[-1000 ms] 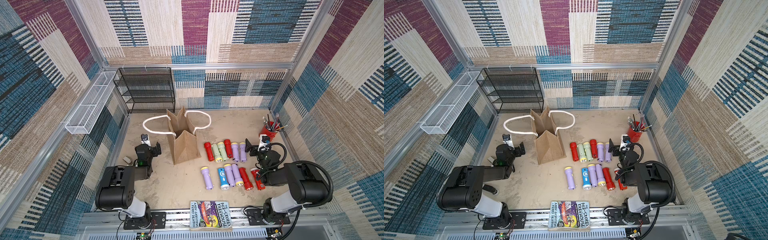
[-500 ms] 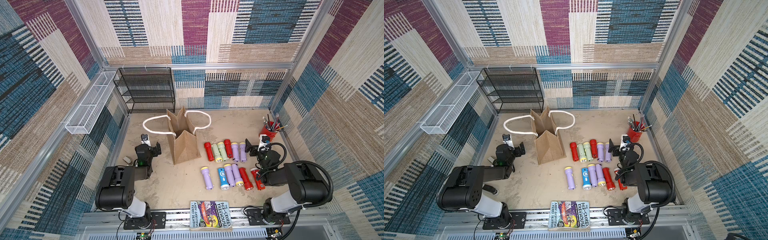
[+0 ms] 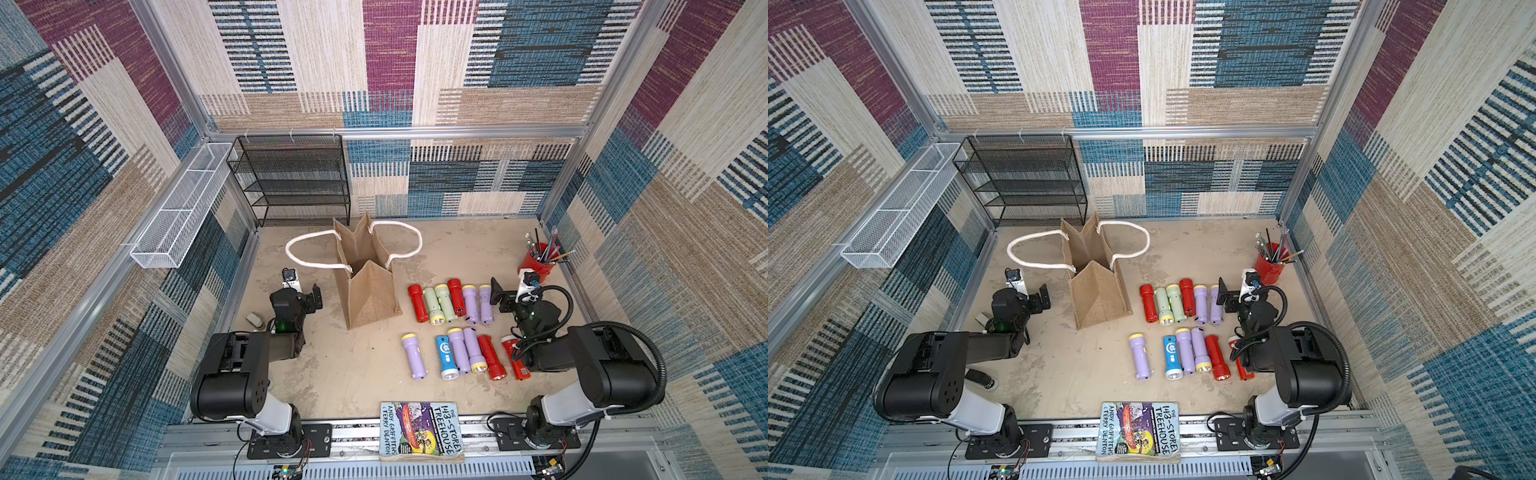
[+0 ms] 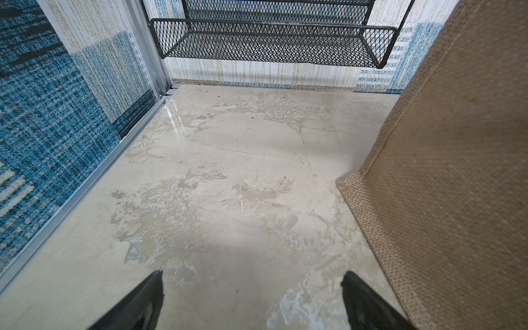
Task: Put the flashlights into the tote bags
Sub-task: Move the canvas bag to the center of the board.
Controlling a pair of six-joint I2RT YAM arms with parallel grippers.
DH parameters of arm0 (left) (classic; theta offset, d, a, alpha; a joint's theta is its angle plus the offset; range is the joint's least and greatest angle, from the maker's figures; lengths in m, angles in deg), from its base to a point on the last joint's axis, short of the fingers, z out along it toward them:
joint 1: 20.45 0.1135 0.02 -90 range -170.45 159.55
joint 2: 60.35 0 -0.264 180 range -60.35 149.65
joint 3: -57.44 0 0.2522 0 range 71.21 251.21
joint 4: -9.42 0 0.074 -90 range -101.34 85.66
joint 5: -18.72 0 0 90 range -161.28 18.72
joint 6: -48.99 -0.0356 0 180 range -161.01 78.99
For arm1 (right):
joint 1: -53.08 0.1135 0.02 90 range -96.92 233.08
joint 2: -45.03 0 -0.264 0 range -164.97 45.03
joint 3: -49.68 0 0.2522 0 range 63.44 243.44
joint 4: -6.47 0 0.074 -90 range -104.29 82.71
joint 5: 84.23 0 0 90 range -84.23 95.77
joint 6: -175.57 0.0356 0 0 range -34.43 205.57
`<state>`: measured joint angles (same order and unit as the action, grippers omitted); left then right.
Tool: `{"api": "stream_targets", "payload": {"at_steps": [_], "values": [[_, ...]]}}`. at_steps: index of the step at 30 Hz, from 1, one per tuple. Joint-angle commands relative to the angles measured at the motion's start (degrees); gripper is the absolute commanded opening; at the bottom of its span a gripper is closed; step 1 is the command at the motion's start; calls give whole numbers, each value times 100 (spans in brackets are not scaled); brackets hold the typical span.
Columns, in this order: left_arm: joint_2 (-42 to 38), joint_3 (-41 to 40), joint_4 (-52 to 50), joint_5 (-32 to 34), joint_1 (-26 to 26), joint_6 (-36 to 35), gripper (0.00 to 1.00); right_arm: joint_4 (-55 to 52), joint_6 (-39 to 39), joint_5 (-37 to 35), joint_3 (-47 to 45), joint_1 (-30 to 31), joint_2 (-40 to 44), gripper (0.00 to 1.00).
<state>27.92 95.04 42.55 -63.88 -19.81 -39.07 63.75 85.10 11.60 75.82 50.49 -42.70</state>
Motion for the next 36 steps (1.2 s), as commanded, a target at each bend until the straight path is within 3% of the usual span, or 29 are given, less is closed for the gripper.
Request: {"api": "stream_targets", "payload": {"at_steps": [1,9,11,14,18,24,31,36], "values": [[-22,16,61,16,10,-50,99,102,-31,-25,33,12,10,99],[-30,-2,91,16,6,-53,99,-10,-53,39,89,13,59,99],[-104,14,19,11,4,-44,99,-611,-42,10,387,12,229,99],[-366,61,-263,38,6,-42,96,-2391,-1,-119,1281,8,431,99],[-1016,226,-1111,450,6,171,95,-3224,-14,-166,1638,9,628,99],[-1934,915,-3264,882,6,1127,94,-3827,292,-453,1914,8,1145,99],[-2464,2062,-6292,2133,6,2568,92,-4788,486,-760,2491,13,1749,99],[-2814,2652,-7782,1943,4,3364,88,-5551,700,-999,2926,13,2033,99]]}}
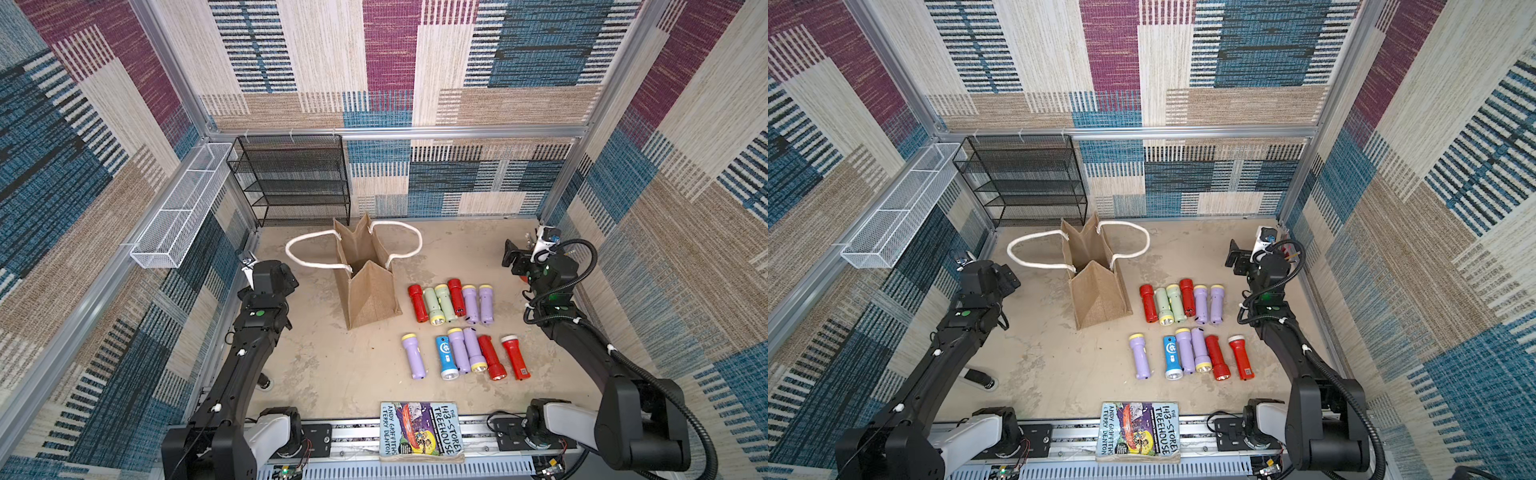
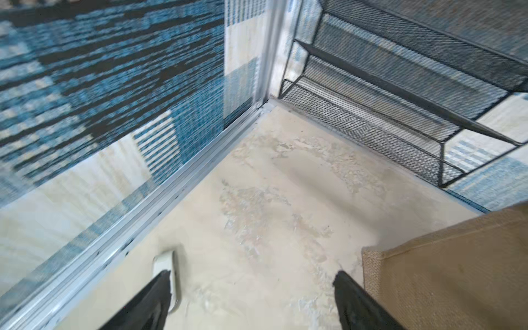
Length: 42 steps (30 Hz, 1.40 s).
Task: Put the flashlights into the tote bags
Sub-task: Move the canvas bag to the center of the board.
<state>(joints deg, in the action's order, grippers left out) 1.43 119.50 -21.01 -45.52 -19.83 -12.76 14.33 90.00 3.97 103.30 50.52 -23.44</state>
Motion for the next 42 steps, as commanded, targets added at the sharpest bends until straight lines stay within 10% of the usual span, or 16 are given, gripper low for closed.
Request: {"api": "stream_targets", "payload": {"at_steps": [1,17,42], "values": [[-233,272,-1603,43,1,787,86,-729,256,-235,238,10,144,99],[-685,2431,-3782,-777,-302,508,59,-2016,843,390,773,11,457,98],[3677,6138,-4708,-2575,-1757,-283,65,-2875,935,196,747,9,837,96]]}}
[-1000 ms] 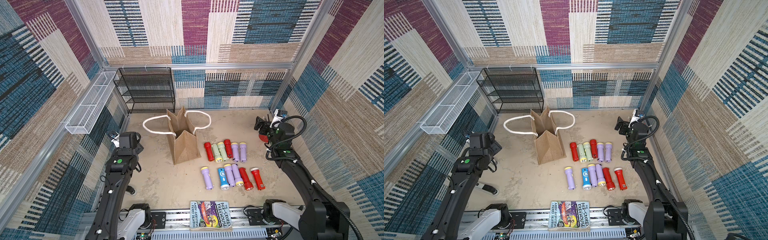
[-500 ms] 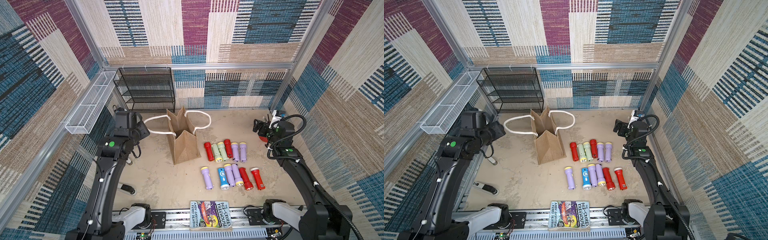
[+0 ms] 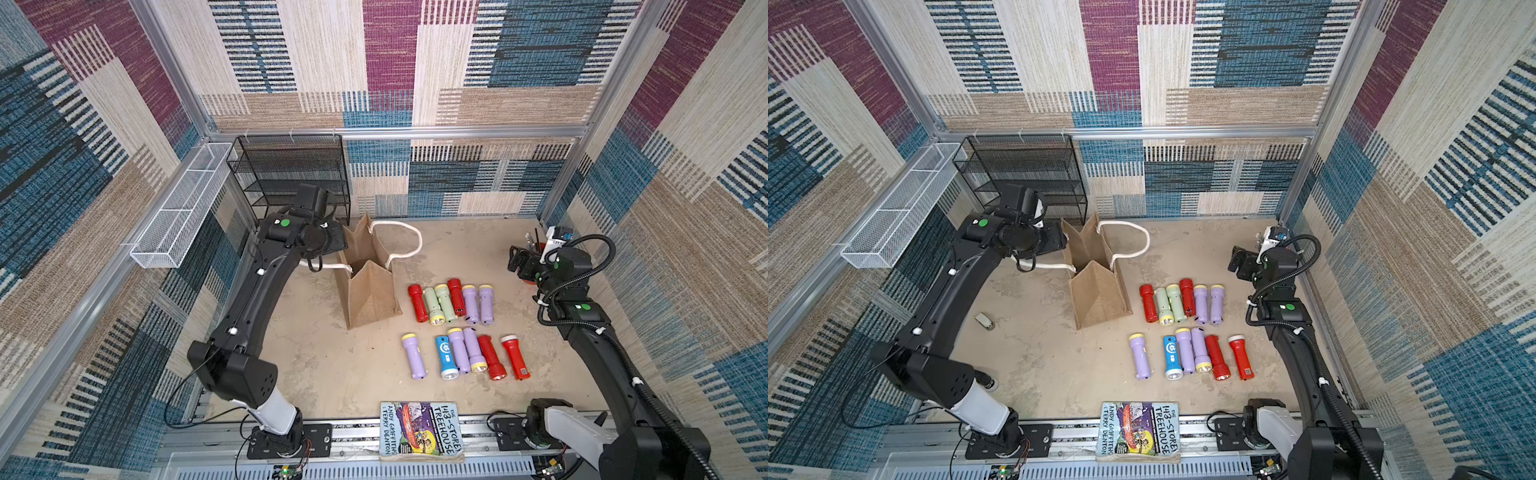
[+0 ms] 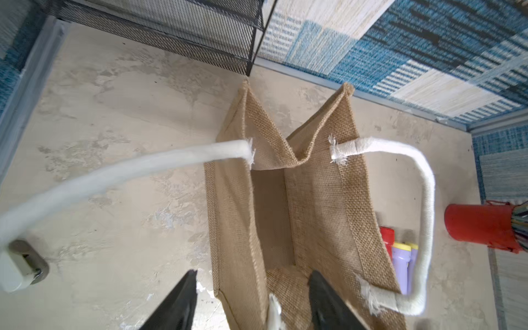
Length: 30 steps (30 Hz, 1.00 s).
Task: Put the flashlights into the tote bags
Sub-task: Move the canvas bag to the center of the board.
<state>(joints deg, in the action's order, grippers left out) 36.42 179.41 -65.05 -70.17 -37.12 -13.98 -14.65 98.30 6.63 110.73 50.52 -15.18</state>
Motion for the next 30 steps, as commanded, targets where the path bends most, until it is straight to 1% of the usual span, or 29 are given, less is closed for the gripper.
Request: {"api": "stream_targets", "payload": {"at_steps": [1,2,4,6,8,9,12,17,19,20,25,30], "values": [[303,236,-445,85,-37,-138,65,-10,136,-69,14,11,2,96],[413,331,-612,327,-38,-123,65,-50,157,-51,34,11,0,96],[532,381,-757,530,-32,-152,65,-119,168,-16,56,11,16,96],[624,350,-746,410,-38,-214,64,-166,176,-2,71,11,54,96],[790,359,-747,139,-38,-310,62,-182,198,-20,45,10,109,96],[865,358,-748,34,-38,-348,58,-195,221,-24,42,11,130,95],[1029,296,-767,-230,-33,-591,42,-261,297,-9,24,11,195,95],[804,-2,-775,-273,-38,-1067,8,-538,331,-44,88,11,230,95],[635,-119,-776,-357,-37,-1254,2,-623,361,-68,105,10,237,94],[540,-171,-784,-409,-37,-1342,0,-655,403,-81,98,9,247,94],[64,-550,-835,-470,-30,-1635,0,-781,646,42,42,11,269,92],[-243,-1048,-837,-770,-32,-1609,0,-1238,871,215,145,6,305,87]]}}
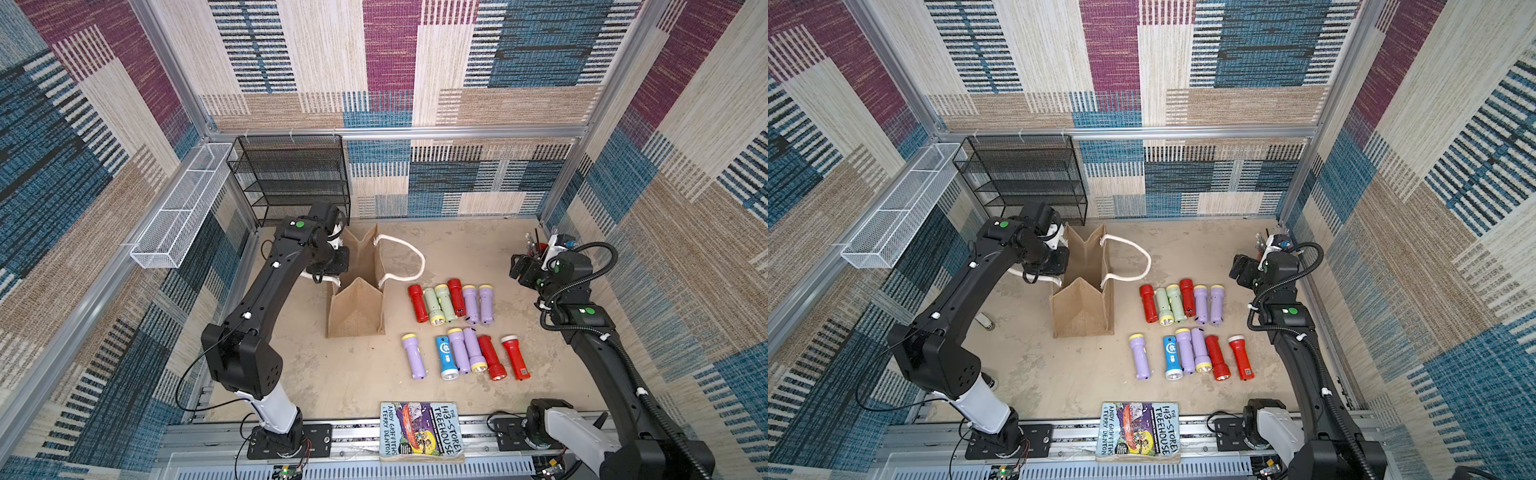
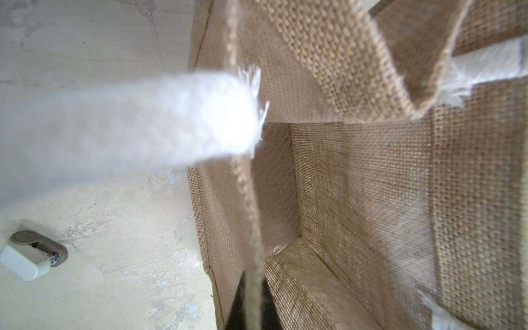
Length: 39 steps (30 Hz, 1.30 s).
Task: Put the flashlights into the tote bags
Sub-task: Move the canvas bag to the center of the board.
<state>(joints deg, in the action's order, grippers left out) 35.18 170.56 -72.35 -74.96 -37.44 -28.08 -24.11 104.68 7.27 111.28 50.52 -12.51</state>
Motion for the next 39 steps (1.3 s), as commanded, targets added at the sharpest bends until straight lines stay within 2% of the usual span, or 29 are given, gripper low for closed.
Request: {"api": "stream_targets", "payload": {"at_steps": [1,4,8,12,15,17,21,25,29,31,33,39], "values": [[-190,-274,-103,-324,0,-175,0,-418,309,202,104,9,58,86],[-422,-561,-107,-401,0,-99,0,-787,800,439,95,11,69,83],[-751,-888,-89,-700,-3,-115,0,-1503,977,824,230,11,-129,80],[-1014,-1229,25,-757,-5,-146,0,-2211,1285,621,68,11,-14,79],[-1101,-1342,40,-859,3,-159,0,-2811,1375,712,-44,9,63,74],[-1145,-1454,126,-870,3,-151,0,-3275,1472,717,-89,16,65,80],[-1190,-1613,284,-903,3,-98,0,-3771,1865,822,-368,28,317,79],[-1211,-1626,332,-962,5,-150,0,-4221,1932,289,-455,28,554,79],[-1190,-1524,334,-917,3,-159,0,-4202,2092,439,-827,62,903,81],[-1212,-1493,353,-902,3,-123,1,-4177,2138,234,-879,63,1049,81],[-1253,-1528,421,-906,3,-82,2,-4101,1965,94,-937,63,1031,81],[-1230,-1647,464,-897,4,-62,2,-3785,1595,339,-1134,89,737,81]]}}
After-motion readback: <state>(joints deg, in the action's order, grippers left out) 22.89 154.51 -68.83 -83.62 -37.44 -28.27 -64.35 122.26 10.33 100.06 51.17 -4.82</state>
